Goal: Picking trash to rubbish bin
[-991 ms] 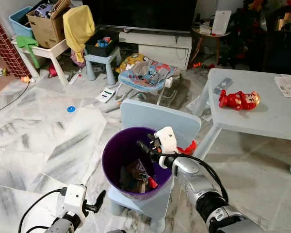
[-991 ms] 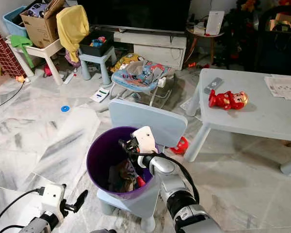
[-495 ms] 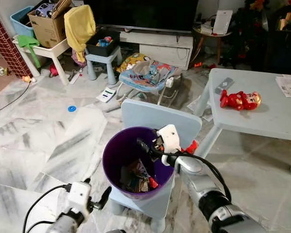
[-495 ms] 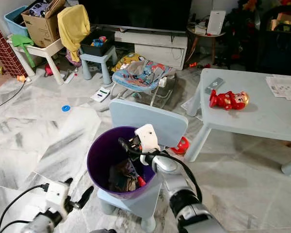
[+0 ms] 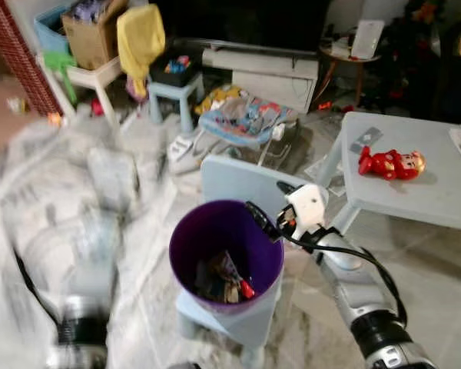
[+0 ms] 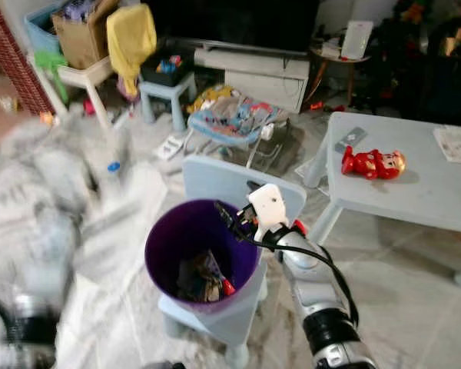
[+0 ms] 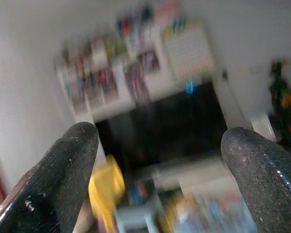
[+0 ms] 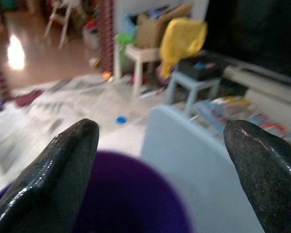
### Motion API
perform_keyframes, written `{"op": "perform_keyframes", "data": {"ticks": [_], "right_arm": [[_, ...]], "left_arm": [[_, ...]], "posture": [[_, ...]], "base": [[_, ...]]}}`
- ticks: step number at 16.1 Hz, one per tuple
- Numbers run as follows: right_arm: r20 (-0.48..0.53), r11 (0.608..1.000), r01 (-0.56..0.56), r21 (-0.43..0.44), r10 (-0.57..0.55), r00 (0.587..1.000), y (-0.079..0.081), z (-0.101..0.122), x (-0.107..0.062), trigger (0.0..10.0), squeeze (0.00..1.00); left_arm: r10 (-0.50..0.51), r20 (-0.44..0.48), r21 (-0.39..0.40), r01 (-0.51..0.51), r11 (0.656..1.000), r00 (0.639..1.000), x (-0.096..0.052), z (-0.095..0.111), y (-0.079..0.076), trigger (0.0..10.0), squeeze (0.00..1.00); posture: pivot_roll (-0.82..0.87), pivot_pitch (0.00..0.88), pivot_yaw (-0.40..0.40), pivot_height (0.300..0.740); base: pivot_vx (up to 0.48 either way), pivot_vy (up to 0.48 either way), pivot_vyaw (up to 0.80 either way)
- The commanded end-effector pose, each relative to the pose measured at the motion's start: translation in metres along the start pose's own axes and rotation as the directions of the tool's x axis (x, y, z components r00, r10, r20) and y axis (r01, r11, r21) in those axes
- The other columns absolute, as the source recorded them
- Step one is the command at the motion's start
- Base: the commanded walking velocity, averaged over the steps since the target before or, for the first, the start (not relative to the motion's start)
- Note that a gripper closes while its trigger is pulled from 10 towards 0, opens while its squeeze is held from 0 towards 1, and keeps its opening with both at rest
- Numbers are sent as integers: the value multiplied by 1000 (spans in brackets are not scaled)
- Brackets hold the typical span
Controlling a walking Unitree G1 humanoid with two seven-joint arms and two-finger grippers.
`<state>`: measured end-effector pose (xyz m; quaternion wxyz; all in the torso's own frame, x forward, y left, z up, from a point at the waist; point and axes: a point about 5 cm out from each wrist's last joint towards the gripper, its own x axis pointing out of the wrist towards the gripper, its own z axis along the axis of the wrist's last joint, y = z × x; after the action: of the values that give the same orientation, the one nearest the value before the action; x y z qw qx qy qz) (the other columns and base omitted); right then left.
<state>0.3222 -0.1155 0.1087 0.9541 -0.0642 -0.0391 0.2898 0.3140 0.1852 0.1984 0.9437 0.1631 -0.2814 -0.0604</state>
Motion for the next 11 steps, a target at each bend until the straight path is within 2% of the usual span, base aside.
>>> {"op": "perform_keyframes", "data": {"ticks": [1, 3, 5, 7, 8, 10, 11], "right_arm": [[4, 999, 49, -8, -49, 999, -14, 4, -11, 10000, 1000], [11, 998, 65, -19, -65, 998, -19, 10, -19, 10000, 1000], [38, 993, 112, -24, -111, 993, -25, 21, -27, 10000, 1000], [51, 991, 136, -16, -136, 989, -27, 27, -30, 10000, 1000], [66, 988, 155, -13, -154, 986, -25, 38, -34, 10000, 1000], [84, 982, 190, -6, -189, 978, -25, 45, -38, 10000, 1000], [90, 978, 211, -6, -209, 974, -26, 47, -40, 10000, 902]], "left_arm": [[-9, -133, 5, 9, 1000, 991, -19, -27, -8, 10000, 1000], [-40, -101, 6, 41, 999, 994, -7, -25, -10, 10000, 1000], [-69, -130, -38, 65, 997, 989, 2, -11, -25, 10000, 1000], [-91, -140, -42, 86, 995, 986, 3, -5, -35, 10000, 1000], [-84, -133, -71, 75, 995, 988, 2, -3, -54, 10000, 1000], [-79, -135, -98, 67, 993, 988, 2, 1, -63, 10000, 1000], [-65, -137, -95, 52, 994, 988, 3, 3, -63, 10000, 1000]], "posture": [[53, 75, -21, 740], [40, 70, -13, 740], [31, 66, -19, 740], [29, 65, -25, 740], [22, 64, -32, 740], [9, 64, -41, 740], [6, 65, -39, 740]], "base": [[0, 0, 0], [0, 0, 0], [0, 0, 0], [0, 0, 0], [0, 0, 0], [0, 0, 0], [0, 0, 0]]}}
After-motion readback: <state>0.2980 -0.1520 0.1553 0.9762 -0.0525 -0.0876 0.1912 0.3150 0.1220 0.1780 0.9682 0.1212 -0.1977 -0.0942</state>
